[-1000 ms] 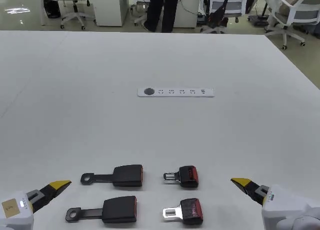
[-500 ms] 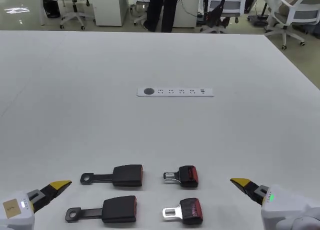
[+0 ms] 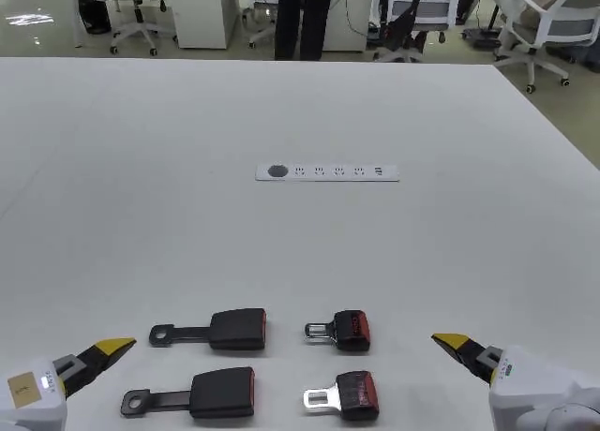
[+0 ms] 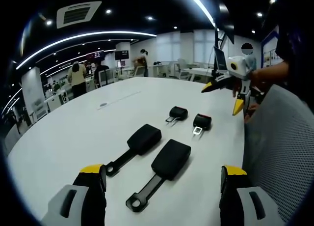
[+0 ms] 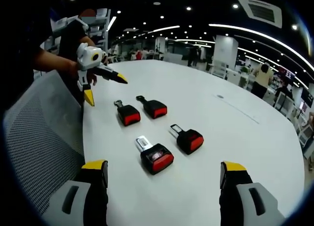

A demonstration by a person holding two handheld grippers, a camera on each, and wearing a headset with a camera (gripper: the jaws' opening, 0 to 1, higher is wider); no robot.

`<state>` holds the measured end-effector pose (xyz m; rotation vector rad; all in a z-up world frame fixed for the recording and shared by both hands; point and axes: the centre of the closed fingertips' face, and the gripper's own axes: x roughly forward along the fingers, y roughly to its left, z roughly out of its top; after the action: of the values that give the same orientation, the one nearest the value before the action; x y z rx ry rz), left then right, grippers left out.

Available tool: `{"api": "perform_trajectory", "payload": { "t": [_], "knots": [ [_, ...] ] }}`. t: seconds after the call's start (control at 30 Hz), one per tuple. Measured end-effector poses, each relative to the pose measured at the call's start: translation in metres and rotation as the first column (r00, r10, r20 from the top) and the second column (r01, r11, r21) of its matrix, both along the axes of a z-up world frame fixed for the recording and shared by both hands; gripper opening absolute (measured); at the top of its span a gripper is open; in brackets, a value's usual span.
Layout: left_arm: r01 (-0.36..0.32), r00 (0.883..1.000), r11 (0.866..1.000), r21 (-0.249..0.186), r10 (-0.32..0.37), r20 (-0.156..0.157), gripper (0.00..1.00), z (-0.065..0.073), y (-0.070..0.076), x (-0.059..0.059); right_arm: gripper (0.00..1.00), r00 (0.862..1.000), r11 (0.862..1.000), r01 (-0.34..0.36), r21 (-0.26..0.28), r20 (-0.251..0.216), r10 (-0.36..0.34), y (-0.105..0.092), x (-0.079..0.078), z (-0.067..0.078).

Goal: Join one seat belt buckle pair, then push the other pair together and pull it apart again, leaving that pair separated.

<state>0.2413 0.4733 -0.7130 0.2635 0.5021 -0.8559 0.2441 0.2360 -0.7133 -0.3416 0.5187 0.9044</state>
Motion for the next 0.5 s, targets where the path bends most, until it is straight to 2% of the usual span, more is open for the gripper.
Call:
{"api": "perform_trajectory", "payload": {
  "t": [0.5],
  "knots": [
    [0.0,1.0,1.0,0.003,0.0,0.007,1.0,0.0016,0.0011,0.0016,0.96,1.0,1.0,-0.003,-0.003,0.005,0.003,-0.0026,0.0004,-0.0003]
  ]
}}
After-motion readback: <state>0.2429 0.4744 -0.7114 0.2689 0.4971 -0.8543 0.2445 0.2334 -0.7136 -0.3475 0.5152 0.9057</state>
